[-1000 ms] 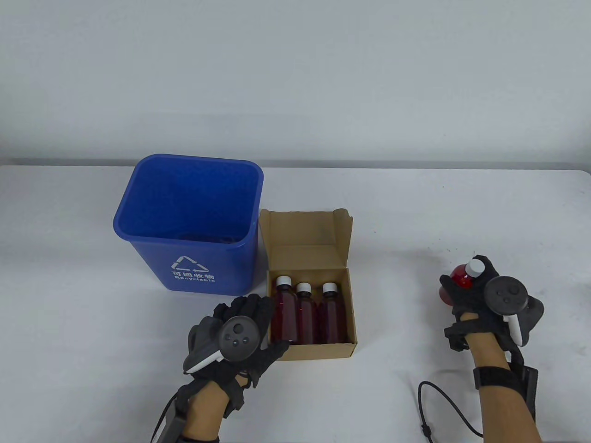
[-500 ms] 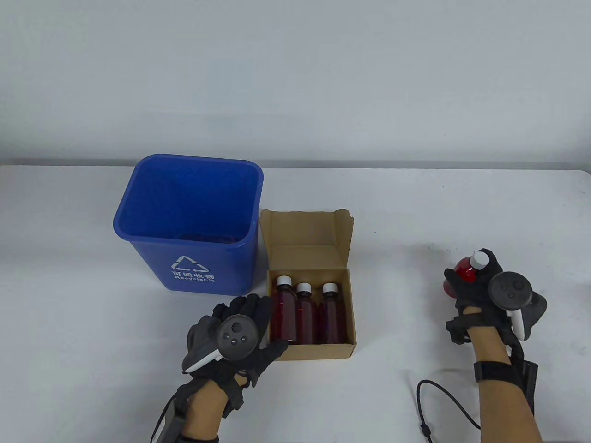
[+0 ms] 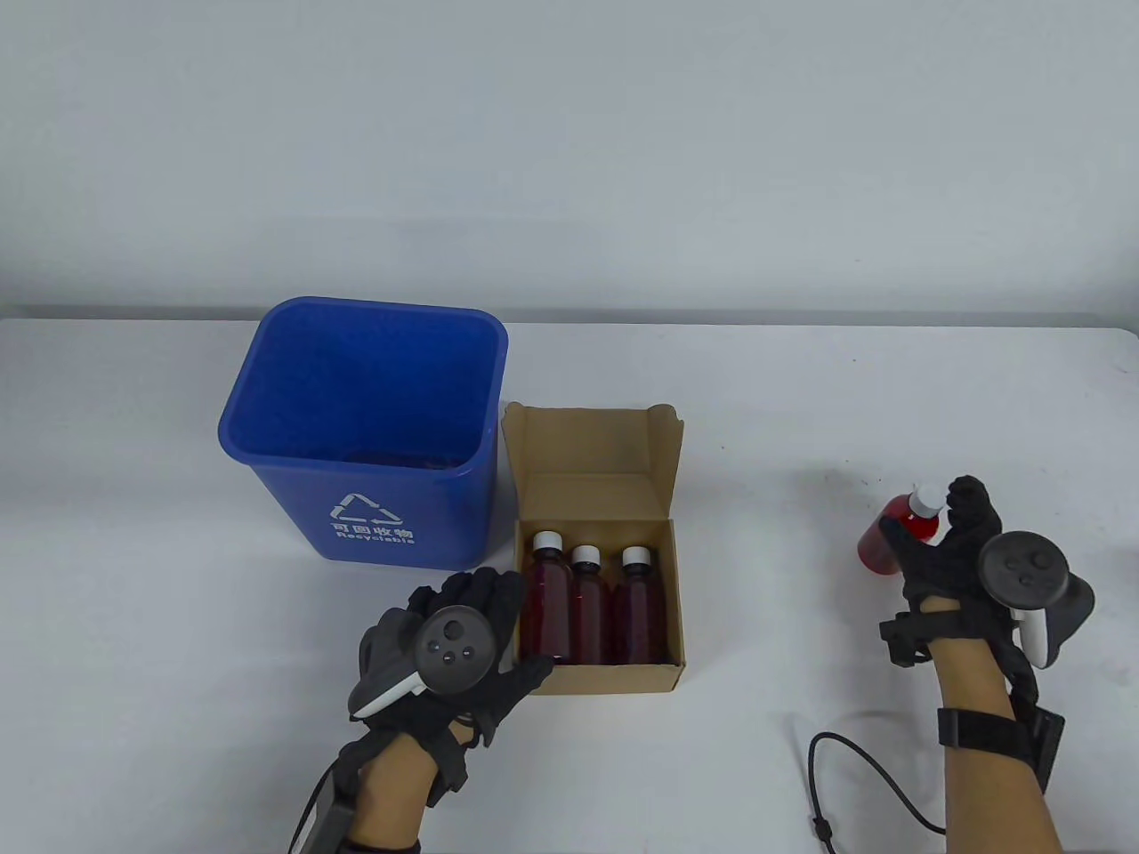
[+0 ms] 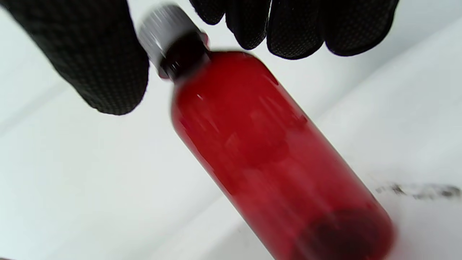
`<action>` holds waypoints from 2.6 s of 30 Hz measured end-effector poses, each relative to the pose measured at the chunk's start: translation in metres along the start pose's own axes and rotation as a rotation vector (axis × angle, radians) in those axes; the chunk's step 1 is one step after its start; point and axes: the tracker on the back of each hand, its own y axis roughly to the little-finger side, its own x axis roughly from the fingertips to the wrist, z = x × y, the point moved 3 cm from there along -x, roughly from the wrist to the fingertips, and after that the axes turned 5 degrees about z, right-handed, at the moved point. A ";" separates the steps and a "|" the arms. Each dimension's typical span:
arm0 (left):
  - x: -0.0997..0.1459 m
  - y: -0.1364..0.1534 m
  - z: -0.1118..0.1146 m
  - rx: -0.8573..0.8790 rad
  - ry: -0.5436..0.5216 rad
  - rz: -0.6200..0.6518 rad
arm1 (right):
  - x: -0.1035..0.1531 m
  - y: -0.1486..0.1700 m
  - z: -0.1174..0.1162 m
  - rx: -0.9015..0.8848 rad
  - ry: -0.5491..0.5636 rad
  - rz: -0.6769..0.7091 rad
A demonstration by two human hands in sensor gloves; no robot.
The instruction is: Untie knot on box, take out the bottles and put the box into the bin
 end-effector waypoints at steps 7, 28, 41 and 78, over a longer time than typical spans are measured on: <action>0.000 0.001 0.000 0.000 0.003 0.000 | 0.012 -0.045 0.018 0.039 0.052 0.096; -0.001 0.000 0.001 0.006 0.014 -0.004 | 0.059 -0.203 -0.063 0.137 -0.316 0.431; -0.001 0.000 0.001 0.012 0.018 -0.002 | 0.073 -0.285 -0.138 0.256 -0.658 0.510; -0.005 0.005 0.000 0.088 0.008 0.016 | 0.074 -0.263 -0.259 0.108 -1.384 -0.042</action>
